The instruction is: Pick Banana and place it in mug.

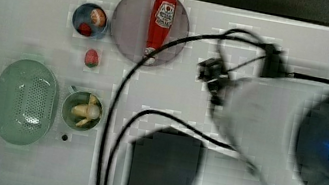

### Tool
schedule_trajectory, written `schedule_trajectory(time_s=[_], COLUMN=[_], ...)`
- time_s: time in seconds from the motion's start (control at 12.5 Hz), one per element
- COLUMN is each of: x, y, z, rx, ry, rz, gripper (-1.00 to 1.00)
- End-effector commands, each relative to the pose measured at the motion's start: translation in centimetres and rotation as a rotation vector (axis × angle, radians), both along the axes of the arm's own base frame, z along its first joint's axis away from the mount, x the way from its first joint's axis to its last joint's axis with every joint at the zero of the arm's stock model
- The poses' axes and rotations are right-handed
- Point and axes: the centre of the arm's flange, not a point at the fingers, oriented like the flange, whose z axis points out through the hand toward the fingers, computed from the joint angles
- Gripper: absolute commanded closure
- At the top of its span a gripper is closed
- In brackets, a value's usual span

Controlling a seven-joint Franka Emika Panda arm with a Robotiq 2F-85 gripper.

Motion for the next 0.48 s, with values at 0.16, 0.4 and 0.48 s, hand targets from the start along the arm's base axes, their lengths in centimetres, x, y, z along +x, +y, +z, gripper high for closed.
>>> schedule_trajectory(time_s=[0.16, 0.4, 0.48], x=[-1.20, -1.39, -1.37], y=[4.58, 3.78, 3.79], z=[0.96, 0.99, 0.93], rx=[-0.042, -0.039, -0.038], ry=[0.131, 0.138, 0.139], rz=[0.114, 0.099, 0.100], gripper=[-1.00, -1.00, -1.00])
